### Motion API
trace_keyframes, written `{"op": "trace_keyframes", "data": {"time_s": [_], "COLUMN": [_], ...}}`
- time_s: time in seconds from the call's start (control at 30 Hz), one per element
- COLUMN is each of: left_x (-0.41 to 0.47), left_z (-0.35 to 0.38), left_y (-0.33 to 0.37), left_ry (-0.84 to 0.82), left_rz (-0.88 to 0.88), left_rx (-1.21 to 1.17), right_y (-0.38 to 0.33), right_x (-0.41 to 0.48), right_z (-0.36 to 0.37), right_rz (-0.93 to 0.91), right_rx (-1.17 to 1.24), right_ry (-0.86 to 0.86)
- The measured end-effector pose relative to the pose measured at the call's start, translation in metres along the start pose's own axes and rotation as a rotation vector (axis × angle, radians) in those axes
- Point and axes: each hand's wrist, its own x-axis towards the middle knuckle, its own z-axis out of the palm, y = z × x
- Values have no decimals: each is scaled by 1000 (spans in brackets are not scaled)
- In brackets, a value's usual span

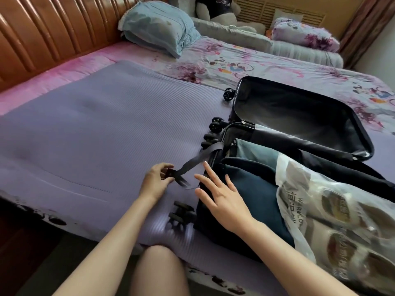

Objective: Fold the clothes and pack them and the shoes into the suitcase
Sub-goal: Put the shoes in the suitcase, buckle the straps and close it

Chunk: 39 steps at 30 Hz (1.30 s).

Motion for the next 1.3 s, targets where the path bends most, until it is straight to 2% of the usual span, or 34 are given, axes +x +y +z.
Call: {"op": "trace_keyframes", "data": {"time_s": [0.07, 0.13, 0.23, 0.33, 0.43, 0.6, 0.83, 0.93, 1.03, 1.17, 1.3], "left_x": [-9, -18, -33, -46, -52, -64, -80, -81, -79, -73, -61], "left_z": [-11, -21, -32, -32, -23, 6, 53, 66, 74, 98, 135], "left_y": [13, 30, 65, 104, 142, 191, 228, 238, 244, 256, 278], "left_ry": [66, 113, 128, 107, 82, 87, -108, -101, -86, -232, -468], "left_rz": [-114, -146, -86, -12, 76, 200, 365, 446, 525, 532, 399], "left_rx": [-312, -464, -504, -522, -485, -426, -401, -284, -132, 0, 13], "right_y": [1, 0, -8, -21, -33, -25, 18, 38, 63, 91, 109], "right_x": [1, 1, -1, -1, -2, -21, -63, -78, -92, -105, -116], "right_z": [-2, -6, -17, -43, -73, -108, -132, -143, -149, -158, -165], "right_rz": [-6, -1, 35, 66, 90, 170, 303, 409, 549, 673, 634], "right_rx": [57, 114, 308, 576, 814, 1028, 1139, 1224, 1130, 1168, 1189], "right_ry": [35, 137, 365, 462, 444, 456, 496, 572, 673, 767, 835]}}
